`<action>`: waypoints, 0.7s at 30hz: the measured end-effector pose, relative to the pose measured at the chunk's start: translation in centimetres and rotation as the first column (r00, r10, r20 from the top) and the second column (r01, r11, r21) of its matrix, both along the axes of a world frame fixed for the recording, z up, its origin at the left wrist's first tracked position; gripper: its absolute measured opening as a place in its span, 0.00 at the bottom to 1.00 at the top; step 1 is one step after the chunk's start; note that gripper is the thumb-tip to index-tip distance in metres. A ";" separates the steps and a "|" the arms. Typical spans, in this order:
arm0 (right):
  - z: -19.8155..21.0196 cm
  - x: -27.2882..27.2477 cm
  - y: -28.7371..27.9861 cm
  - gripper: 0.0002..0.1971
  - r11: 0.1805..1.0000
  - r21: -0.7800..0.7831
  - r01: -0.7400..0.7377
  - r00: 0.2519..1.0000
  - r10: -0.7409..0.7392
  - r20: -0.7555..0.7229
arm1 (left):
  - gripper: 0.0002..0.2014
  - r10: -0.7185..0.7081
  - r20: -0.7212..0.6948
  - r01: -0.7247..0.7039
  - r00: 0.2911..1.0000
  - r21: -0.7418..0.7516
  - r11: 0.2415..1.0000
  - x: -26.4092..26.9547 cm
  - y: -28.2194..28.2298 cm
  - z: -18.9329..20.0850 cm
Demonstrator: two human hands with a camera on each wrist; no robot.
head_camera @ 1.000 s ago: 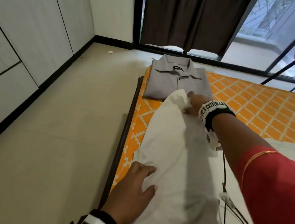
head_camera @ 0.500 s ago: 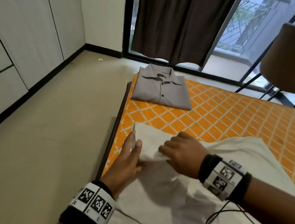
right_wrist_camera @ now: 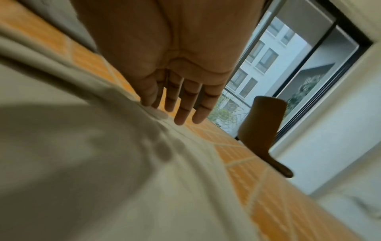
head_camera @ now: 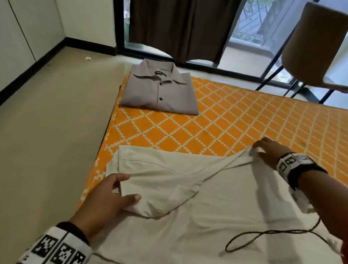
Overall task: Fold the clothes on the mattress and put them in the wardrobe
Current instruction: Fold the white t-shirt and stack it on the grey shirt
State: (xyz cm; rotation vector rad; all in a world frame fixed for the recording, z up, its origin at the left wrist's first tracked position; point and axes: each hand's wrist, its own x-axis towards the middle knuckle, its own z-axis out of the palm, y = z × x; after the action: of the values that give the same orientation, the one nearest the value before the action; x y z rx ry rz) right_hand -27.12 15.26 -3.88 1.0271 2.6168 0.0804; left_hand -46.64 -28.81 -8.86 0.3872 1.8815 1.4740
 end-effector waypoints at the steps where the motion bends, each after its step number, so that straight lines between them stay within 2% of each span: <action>1: -0.3 0.5 1.7 0.20 0.999 0.044 0.020 0.998 -0.023 0.060 | 0.29 -0.033 -0.014 0.033 0.999 -0.014 0.999 0.0 0.0 -0.1; 3: -1.1 1.0 4.3 0.29 0.999 0.053 0.007 0.991 -0.014 0.135 | 0.34 -0.088 -0.079 0.082 0.993 -0.073 0.994 -0.2 0.0 -0.7; 5: -2.0 1.2 6.1 0.36 0.999 0.032 0.005 0.989 -0.010 0.145 | 0.36 -0.146 -0.183 0.117 0.972 -0.160 0.980 -0.4 -0.1 -1.0; 7: -2.8 1.1 7.1 0.37 0.998 0.055 0.007 0.991 -0.014 0.130 | 0.34 -0.200 -0.218 0.159 0.955 -0.190 0.969 -0.6 -0.1 -0.9; 11: -3.0 0.9 8.2 0.24 0.996 0.045 0.074 0.996 -0.077 0.053 | 0.28 -0.179 -0.174 0.156 0.968 -0.136 0.978 -0.3 0.0 -0.5; 14: -1.3 1.9 8.3 0.14 0.992 0.086 0.097 0.994 -0.100 0.033 | 0.18 -0.039 -0.098 0.035 0.994 -0.043 0.998 0.0 0.3 -0.1; 16: 0.1 3.5 8.1 0.11 0.985 0.152 0.086 0.994 -0.076 -0.076 | 0.14 0.056 -0.030 -0.055 0.998 0.013 0.998 -0.1 0.3 0.6; 18: 1.6 5.6 7.5 0.10 0.974 0.190 0.123 0.979 -0.088 -0.184 | 0.14 0.097 0.043 -0.098 0.994 0.029 0.995 -0.6 0.1 1.2; 21: 3.1 8.5 5.9 0.10 0.968 0.142 0.206 0.934 -0.151 -0.323 | 0.19 0.067 0.143 -0.073 0.987 0.036 0.997 -0.5 -0.5 2.1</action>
State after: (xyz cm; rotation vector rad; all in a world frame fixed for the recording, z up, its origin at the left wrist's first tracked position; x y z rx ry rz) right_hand -18.63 21.18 -0.79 1.4414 2.8163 0.1137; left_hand -47.15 -29.30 -6.78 0.2307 1.7701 1.5466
